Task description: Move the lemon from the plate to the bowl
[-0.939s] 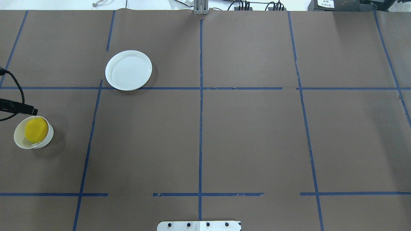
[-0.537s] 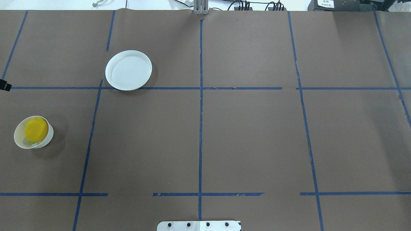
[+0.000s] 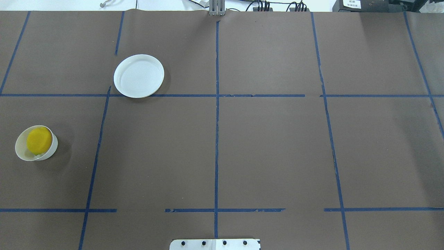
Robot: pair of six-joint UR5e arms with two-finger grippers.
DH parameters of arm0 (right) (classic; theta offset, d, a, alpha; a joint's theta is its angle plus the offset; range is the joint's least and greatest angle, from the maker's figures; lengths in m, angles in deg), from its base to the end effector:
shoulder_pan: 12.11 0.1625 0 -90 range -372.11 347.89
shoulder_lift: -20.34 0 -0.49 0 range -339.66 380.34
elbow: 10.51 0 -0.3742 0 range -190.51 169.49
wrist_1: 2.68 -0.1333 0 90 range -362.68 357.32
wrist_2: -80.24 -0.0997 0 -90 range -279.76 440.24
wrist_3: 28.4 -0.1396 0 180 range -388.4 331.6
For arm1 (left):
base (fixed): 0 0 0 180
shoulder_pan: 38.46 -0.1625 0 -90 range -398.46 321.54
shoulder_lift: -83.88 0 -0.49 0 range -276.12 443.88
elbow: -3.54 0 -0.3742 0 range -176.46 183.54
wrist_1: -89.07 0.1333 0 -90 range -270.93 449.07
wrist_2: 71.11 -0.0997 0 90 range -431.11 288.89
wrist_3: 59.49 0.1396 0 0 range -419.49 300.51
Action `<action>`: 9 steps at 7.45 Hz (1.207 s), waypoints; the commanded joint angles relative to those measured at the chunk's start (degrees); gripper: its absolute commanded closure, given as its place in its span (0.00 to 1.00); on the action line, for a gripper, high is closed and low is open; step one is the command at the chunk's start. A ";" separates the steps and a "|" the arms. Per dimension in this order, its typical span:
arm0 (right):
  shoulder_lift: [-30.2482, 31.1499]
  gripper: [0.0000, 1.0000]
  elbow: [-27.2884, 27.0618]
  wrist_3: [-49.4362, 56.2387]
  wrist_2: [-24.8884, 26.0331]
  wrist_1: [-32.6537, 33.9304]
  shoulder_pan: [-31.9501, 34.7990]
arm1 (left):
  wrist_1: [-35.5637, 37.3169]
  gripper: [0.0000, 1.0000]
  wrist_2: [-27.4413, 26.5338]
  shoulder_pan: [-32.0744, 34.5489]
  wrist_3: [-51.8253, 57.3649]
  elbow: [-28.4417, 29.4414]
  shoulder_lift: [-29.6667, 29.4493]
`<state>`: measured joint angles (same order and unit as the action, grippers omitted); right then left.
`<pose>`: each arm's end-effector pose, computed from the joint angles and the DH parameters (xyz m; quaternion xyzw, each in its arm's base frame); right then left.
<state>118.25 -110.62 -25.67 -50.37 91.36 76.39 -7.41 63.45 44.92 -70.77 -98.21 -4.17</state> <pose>0.0319 -0.4037 0.7426 -0.0113 -0.3471 -0.0290 0.9373 0.0197 -0.4766 0.6561 0.0710 0.3911 0.0164 0.9174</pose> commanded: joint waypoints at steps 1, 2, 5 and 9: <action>0.00 0.00 0.00 0.00 0.00 0.00 0.00 | 0.95 0.00 0.43 2.58 3.94 4.09 0.16; 0.00 0.00 0.00 0.00 0.00 0.00 0.00 | 2.60 0.00 0.43 3.62 9.55 6.11 0.07; 0.00 0.00 0.00 0.00 0.00 0.00 0.00 | 3.67 0.00 2.01 5.74 12.59 8.41 0.16; 0.00 0.00 0.00 0.00 0.00 0.00 0.00 | 3.58 0.00 1.49 6.01 12.59 8.67 0.07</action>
